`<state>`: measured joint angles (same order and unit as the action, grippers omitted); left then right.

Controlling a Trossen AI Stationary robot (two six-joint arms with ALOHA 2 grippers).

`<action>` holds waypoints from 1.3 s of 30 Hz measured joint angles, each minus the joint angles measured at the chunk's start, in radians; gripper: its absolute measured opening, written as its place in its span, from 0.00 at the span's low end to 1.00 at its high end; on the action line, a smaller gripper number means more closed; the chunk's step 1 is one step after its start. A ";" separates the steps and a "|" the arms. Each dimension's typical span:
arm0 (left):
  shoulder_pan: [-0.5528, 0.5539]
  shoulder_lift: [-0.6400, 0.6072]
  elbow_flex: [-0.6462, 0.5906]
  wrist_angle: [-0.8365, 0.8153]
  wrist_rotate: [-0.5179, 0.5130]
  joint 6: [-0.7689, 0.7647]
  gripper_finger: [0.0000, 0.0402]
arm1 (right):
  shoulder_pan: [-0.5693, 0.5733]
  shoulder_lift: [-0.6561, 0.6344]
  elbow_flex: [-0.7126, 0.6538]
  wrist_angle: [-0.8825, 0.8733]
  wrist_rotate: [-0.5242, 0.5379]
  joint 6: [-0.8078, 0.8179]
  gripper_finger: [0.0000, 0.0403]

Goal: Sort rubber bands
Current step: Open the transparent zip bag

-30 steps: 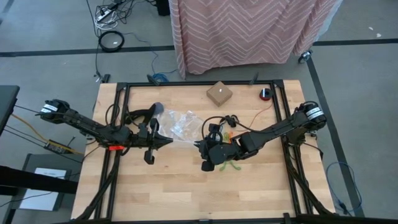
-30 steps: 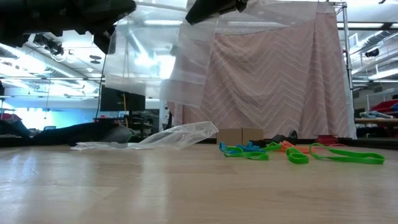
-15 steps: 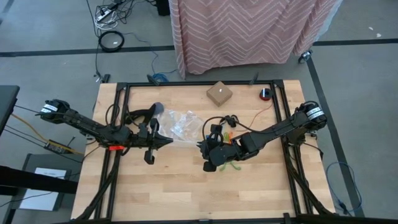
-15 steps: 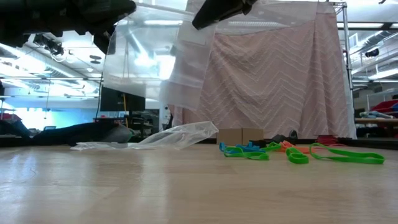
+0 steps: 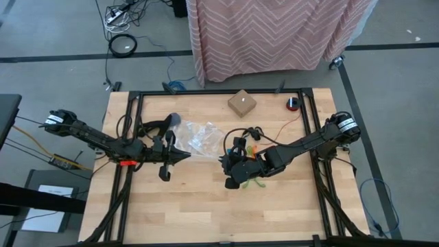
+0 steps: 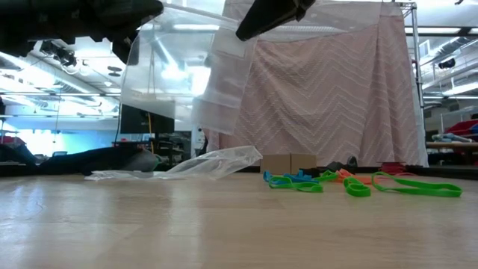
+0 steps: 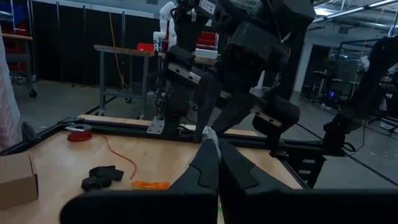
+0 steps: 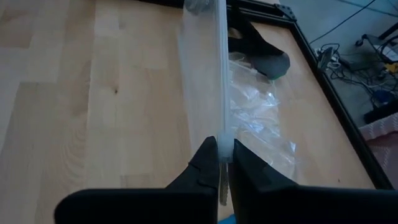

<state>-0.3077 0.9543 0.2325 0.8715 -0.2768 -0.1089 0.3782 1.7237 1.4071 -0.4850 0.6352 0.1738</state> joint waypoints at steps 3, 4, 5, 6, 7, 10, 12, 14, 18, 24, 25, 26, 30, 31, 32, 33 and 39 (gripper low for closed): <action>0.000 -0.002 0.000 0.010 0.000 0.000 0.00 | 0.002 0.000 -0.003 -0.015 -0.022 0.001 0.10; 0.000 -0.003 0.000 0.013 0.000 0.000 0.00 | 0.005 0.000 -0.004 -0.014 -0.027 0.000 0.13; 0.000 -0.003 0.001 0.014 0.000 0.000 0.00 | 0.009 -0.003 -0.004 -0.010 -0.027 0.000 0.16; 0.000 -0.003 0.001 0.010 0.000 0.000 0.00 | 0.011 -0.006 -0.004 -0.006 -0.026 -0.001 0.20; 0.000 -0.003 0.001 0.008 0.000 0.000 0.00 | 0.013 -0.010 -0.003 0.000 -0.017 -0.002 0.23; 0.000 -0.002 0.001 0.009 0.000 0.000 0.00 | 0.022 -0.025 -0.003 0.002 -0.002 -0.010 0.33; 0.000 -0.002 0.001 0.007 0.000 0.000 0.00 | 0.026 -0.035 -0.003 -0.004 0.005 0.004 0.38; 0.000 -0.002 0.001 0.009 0.000 0.000 0.00 | 0.033 -0.052 -0.003 -0.032 0.007 0.034 0.40; 0.000 -0.002 0.001 0.017 0.000 0.000 0.00 | 0.072 -0.103 -0.002 -0.153 0.009 0.137 0.39; 0.000 -0.001 0.001 0.078 0.026 0.000 0.00 | 0.192 -0.190 -0.003 -0.266 0.135 0.251 0.34; 0.000 -0.001 0.001 0.100 0.041 0.000 0.00 | 0.216 -0.201 -0.010 -0.257 0.178 0.258 0.33; 0.000 -0.001 0.001 0.117 0.055 0.000 0.00 | 0.238 -0.212 -0.020 -0.250 0.219 0.262 0.33; 0.000 0.000 0.001 0.169 0.080 -0.004 0.00 | 0.306 -0.235 -0.089 -0.177 0.401 0.286 0.34; 0.000 0.000 0.001 0.172 0.082 -0.007 0.00 | 0.314 -0.235 -0.108 -0.140 0.435 0.282 0.35; 0.000 0.000 0.001 0.173 0.085 -0.011 0.00 | 0.316 -0.235 -0.128 -0.092 0.451 0.265 0.36; 0.000 0.000 0.001 0.174 0.085 -0.024 0.00 | 0.314 -0.235 -0.147 -0.034 0.456 0.240 0.37; 0.000 0.000 0.001 0.176 0.086 -0.030 0.00 | 0.254 -0.235 -0.255 0.411 0.361 -0.049 0.42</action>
<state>-0.3077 0.9543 0.2333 1.0471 -0.1908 -0.1387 0.6325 1.4891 1.1520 -0.0736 0.9957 0.1252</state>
